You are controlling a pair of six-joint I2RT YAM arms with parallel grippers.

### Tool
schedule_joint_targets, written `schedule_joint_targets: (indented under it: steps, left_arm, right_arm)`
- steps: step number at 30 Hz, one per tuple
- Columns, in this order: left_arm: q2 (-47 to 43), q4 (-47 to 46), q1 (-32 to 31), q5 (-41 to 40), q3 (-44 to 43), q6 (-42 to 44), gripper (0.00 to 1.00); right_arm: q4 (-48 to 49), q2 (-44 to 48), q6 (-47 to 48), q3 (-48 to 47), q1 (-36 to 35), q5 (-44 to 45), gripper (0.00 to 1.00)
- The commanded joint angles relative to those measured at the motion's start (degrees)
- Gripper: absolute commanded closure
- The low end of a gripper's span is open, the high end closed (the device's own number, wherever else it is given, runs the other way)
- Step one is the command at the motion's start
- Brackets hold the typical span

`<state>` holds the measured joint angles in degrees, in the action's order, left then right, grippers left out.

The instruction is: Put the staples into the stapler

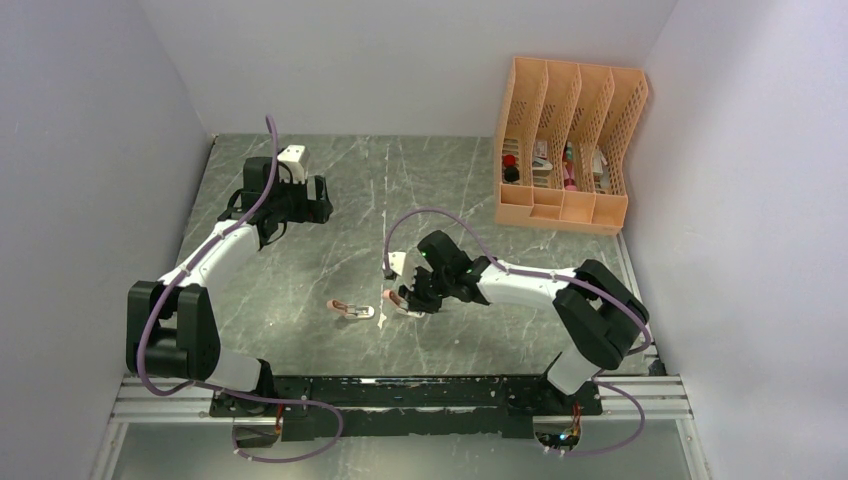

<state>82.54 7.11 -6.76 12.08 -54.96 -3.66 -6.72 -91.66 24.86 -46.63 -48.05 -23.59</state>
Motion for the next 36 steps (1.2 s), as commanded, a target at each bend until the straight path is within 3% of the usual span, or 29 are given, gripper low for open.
schedule_joint_targets:
  steps: [1, 16, 36]
  left_arm:
    - [0.4, -1.1, 0.7, 1.1, -2.3, 0.0, 0.05]
    - [0.3, -1.2, 0.7, 1.3, -2.3, -0.1, 0.05]
    - [0.3, -1.2, 0.7, 1.6, -2.3, -0.2, 0.05]
  right_arm:
    - [1.3, -1.8, -1.0, 1.7, 0.2, -0.9, 0.80]
    - [0.4, -0.6, -0.7, 0.4, 0.3, 0.2, 0.95]
    - [-1.5, 2.6, 0.0, -3.0, 0.4, 0.8, 0.96]
